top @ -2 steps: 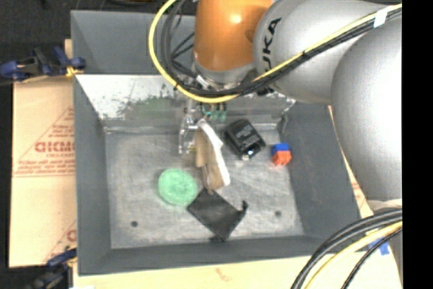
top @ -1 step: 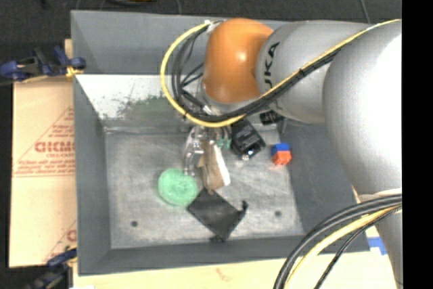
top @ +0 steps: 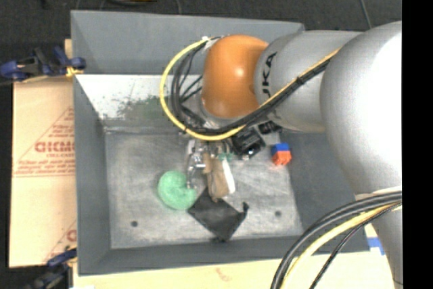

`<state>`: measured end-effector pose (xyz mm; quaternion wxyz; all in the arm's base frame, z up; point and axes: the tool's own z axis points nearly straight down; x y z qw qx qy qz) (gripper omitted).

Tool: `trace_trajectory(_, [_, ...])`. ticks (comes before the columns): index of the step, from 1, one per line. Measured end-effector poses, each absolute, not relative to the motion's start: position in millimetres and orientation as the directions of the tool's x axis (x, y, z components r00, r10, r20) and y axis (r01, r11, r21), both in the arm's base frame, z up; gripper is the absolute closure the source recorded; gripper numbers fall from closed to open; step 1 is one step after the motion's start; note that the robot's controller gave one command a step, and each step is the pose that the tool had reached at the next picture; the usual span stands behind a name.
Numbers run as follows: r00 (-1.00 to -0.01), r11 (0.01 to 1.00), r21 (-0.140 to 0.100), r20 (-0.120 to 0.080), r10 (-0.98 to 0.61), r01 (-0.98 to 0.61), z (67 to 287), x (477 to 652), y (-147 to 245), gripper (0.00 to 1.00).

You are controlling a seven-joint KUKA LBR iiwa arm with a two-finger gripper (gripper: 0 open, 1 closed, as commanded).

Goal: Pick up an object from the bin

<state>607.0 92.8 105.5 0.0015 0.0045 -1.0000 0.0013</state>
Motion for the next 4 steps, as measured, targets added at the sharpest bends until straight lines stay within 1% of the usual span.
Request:
trace_trajectory(1, [-0.998, 0.998, 0.0, -0.002, -0.062, -0.062, 120, 578.0, 112, 0.0])
trace_trajectory(2, [-0.996, 0.996, 0.002, -0.002, 0.093, 0.093, 79, 544.3, 133, 1.0])
trace_trajectory(3, [-0.996, 0.996, 0.002, -0.002, 0.094, 0.094, 79, 544.3, 133, 1.0])
trace_trajectory(4, [-0.995, 0.995, 0.002, -0.004, 0.098, 0.098, 215, 546.3, 134, 1.0])
